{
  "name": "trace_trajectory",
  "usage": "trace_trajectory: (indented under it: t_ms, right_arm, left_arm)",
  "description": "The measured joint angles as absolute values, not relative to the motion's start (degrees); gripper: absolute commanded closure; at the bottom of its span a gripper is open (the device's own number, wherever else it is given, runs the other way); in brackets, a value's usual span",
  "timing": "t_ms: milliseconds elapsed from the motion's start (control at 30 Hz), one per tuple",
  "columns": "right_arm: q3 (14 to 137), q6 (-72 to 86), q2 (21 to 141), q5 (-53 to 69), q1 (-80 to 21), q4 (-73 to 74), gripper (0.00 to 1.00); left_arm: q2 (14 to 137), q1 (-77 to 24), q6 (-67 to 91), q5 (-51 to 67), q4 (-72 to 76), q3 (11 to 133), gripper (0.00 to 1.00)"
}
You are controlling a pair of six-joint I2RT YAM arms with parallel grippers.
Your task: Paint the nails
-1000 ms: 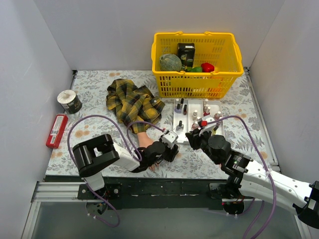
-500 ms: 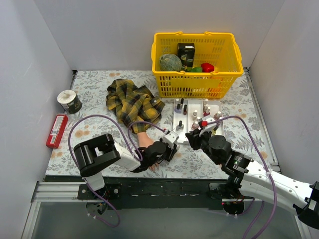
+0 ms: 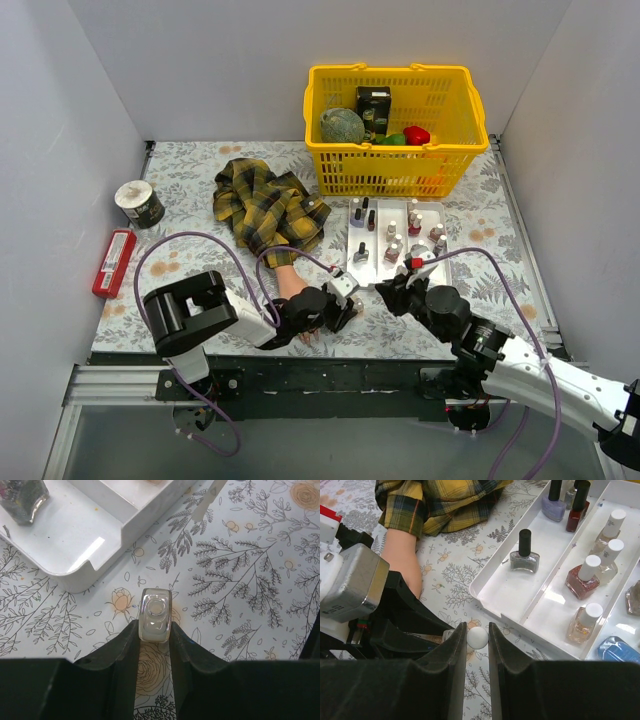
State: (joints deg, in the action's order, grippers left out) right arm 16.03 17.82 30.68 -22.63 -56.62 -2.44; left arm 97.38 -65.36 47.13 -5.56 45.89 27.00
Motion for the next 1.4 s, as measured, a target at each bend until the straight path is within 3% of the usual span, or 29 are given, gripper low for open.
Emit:
trace_trajectory:
  t_ms: [300,800,1400]
  right_arm:
    - [13.10,19.53,27.55,-18.79,-56.58,-2.20,0.99]
    - [12.82,19.33,34.06,-10.33,-56.58,-6.52,0.99]
    - [12.82,19.29,35.38,-10.98,-56.58,-8.16,0.99]
  left_arm:
    - [96.60,-65.36,44.82,-2.24,46.41,25.82,0.79]
    - [96.60,-65.67,44.29,-2.15,45.56,26.33,0.79]
    - [96.60,-67.07,44.31,-2.48,44.10,27.29,0.80]
